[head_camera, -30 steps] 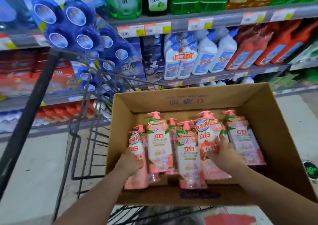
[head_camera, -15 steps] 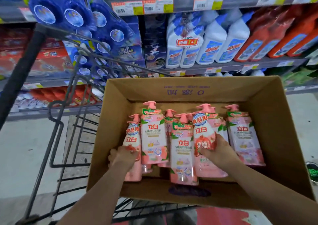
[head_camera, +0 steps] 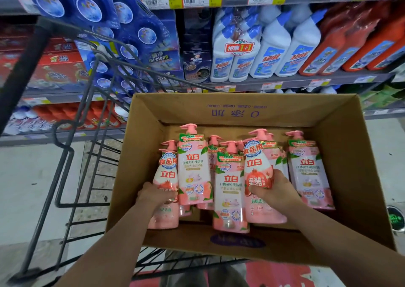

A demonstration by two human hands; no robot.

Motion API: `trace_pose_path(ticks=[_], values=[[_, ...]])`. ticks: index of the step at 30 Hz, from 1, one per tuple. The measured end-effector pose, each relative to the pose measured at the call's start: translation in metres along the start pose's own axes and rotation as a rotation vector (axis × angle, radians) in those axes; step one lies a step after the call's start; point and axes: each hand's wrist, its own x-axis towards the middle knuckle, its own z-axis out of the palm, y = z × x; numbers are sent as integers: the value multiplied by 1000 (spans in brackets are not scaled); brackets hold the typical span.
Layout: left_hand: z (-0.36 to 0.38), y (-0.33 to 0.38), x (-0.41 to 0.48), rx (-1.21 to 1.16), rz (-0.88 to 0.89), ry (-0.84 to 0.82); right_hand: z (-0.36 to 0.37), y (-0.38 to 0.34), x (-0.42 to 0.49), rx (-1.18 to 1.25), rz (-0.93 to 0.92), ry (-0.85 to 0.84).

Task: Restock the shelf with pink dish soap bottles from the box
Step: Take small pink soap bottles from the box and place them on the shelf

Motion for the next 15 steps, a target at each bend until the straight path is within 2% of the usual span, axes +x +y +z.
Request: trace_pose_path(ticks=[2,7,15], values=[[0,-4,-3,-115,22,7,0,0,1,13,5,10],[-3,-10,-22,-184,93,63,-1,0,-3,99,4,18],[-32,25,-81,-363,255,72,-26,-44,-29,294,-188,59]])
